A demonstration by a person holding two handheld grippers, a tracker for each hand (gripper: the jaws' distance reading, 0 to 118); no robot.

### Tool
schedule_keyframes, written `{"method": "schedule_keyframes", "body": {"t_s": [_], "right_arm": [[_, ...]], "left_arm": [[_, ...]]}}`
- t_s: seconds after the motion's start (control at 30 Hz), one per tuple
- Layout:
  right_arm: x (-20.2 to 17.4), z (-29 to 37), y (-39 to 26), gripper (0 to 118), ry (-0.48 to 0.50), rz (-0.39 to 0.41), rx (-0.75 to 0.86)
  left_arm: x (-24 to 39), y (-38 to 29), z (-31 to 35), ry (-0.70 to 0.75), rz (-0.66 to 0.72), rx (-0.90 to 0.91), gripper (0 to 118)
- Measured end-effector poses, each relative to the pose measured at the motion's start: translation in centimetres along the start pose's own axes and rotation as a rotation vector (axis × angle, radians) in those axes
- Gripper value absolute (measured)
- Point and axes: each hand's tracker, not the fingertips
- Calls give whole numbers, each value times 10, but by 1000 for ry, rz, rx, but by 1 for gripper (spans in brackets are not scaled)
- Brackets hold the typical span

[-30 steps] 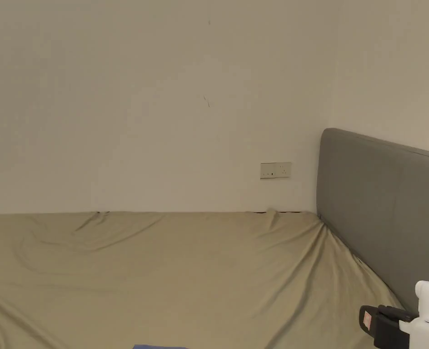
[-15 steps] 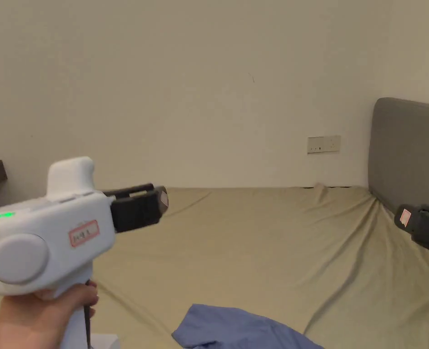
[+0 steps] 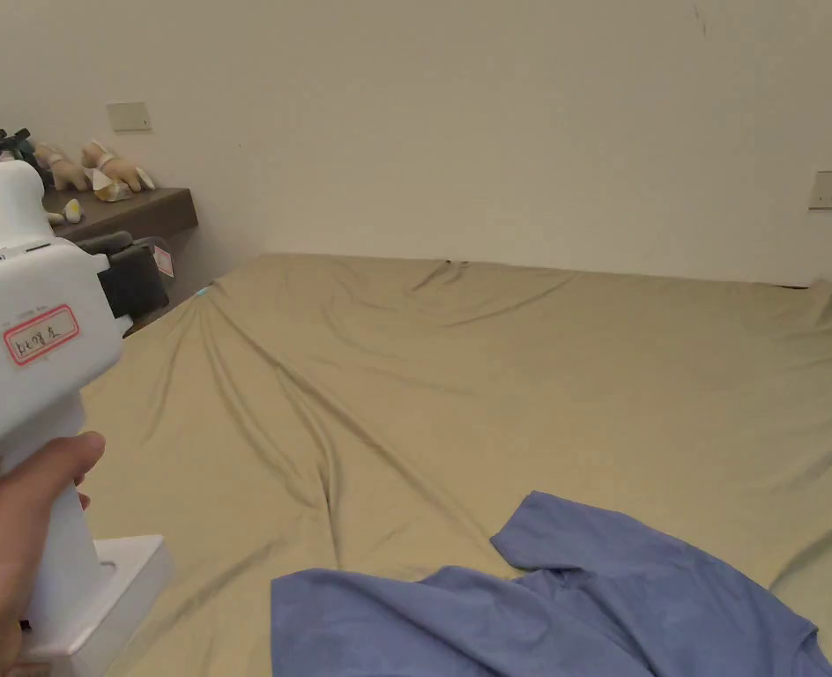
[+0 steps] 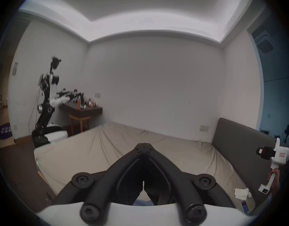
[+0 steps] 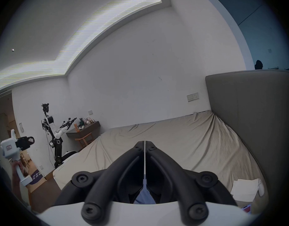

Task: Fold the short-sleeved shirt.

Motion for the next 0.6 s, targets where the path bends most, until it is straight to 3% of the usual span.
{"method": "schedule_keyframes", "body": {"t_s": [0.13,0.27,0.43,0.53,0.57,0.6], "right_arm": [[-2,-27,-12,3,9,11,-44],[-4,-58,-32,3,18,17,-110],[-1,-104,-55,3,1,50,-212],[3,-136,-72,4,-9,35,-268],[5,-145,-78,4,-7,25,-288],[5,-151,-84,4,-10,19,-295]], "left_arm": [[-27,-41,-72,14,44,-277,0],[-71,-122,-168,-61,308,-650,0],[-102,-209,-257,16,248,-893,0],[-122,-252,-292,13,414,-964,0],[-127,-265,-302,9,463,-996,16],[-129,-276,-310,23,450,-1042,76]]}}
